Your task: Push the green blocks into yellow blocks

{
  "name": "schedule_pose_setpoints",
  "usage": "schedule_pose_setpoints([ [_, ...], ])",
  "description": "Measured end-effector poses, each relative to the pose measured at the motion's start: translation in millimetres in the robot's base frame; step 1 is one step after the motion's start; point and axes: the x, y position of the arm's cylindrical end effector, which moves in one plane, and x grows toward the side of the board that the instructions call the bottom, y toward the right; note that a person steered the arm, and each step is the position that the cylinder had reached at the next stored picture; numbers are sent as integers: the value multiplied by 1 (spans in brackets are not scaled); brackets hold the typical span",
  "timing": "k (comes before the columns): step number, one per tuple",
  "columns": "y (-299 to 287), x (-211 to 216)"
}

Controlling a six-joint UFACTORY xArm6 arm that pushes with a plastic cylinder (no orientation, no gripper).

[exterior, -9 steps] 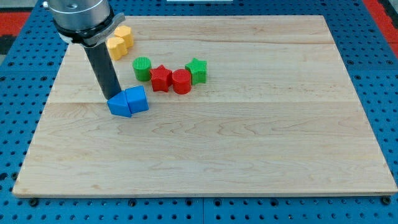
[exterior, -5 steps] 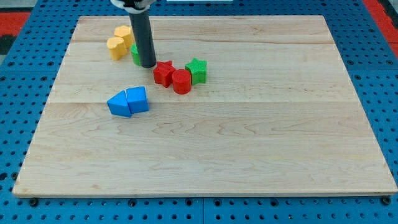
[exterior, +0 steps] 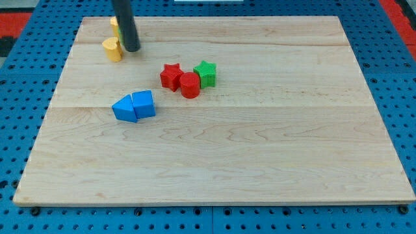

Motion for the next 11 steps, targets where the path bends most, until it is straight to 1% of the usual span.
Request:
schedule_pose_setpoints([
  [1, 91, 1],
  [2, 161, 2],
  [3, 194, 26],
  [4, 181, 51],
  [5, 149, 76],
  [6, 130, 82],
  [7, 88, 52],
  [8, 70, 4],
  [9, 92, 37],
  [10, 161, 83],
  [11, 128, 101],
])
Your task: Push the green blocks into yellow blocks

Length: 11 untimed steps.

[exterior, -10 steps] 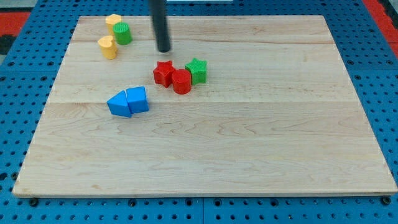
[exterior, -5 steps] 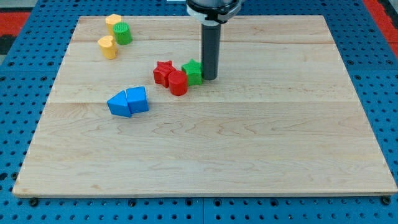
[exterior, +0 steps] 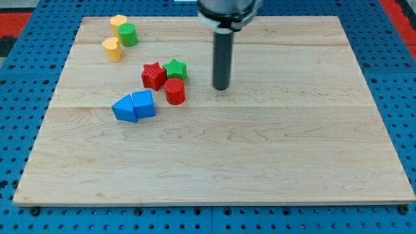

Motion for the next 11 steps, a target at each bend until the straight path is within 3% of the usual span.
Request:
schedule_pose_setpoints([
  [1, -40, -4],
  [2, -38, -45],
  [4, -48, -5],
  [6, -99, -84],
  [8, -57, -11],
  [9, -103, -27],
  [10, -113, -67],
  [11, -126, -81],
])
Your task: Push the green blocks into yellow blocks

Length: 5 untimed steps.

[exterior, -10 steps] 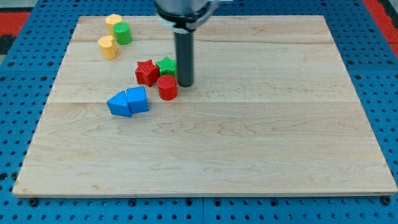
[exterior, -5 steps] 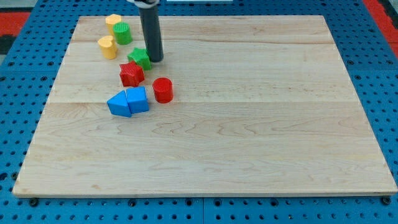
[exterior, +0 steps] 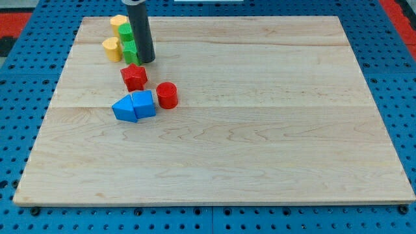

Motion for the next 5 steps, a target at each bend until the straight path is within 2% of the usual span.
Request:
schedule_pose_setpoints([
  [1, -17, -30],
  [2, -24, -35],
  [3, 6, -28],
  [5, 9, -50],
])
